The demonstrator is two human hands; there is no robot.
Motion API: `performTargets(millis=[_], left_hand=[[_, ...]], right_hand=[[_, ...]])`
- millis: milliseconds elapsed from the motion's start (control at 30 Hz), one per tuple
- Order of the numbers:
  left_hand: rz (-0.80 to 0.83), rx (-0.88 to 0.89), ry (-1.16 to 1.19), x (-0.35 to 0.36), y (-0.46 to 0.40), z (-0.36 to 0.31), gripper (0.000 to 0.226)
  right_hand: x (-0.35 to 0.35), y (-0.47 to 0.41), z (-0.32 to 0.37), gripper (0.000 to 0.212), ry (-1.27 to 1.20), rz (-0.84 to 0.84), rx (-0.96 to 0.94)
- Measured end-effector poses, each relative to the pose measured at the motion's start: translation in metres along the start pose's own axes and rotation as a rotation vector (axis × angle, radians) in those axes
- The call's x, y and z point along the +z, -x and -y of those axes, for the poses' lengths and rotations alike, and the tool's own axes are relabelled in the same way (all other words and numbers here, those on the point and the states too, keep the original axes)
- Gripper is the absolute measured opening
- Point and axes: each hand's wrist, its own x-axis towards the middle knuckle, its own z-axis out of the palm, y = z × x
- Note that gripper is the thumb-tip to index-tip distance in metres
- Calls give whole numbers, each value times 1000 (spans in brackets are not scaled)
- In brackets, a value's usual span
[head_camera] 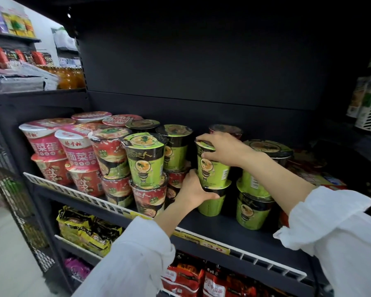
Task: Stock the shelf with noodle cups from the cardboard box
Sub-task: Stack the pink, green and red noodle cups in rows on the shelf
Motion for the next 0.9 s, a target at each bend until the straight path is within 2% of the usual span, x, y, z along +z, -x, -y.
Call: performTargets(millis=[300, 533, 600, 767, 900], left_hand=[[-137, -90, -84, -21, 57, 12, 99], [-240, -111, -119, -24, 85, 18, 90], [-198, -68, -141, -30, 87, 22, 86], [147, 45, -125, -75, 78, 45, 74], [109, 122, -266, -87, 71, 46, 50]], right_hand=[[12, 20, 39, 60, -59, -76, -84], [15, 38, 58, 70, 104, -122, -116], [17, 39, 62, 73, 117, -110, -109], [14, 39, 54, 71, 6, -75, -58], [16, 40, 51, 73, -29, -58, -13]])
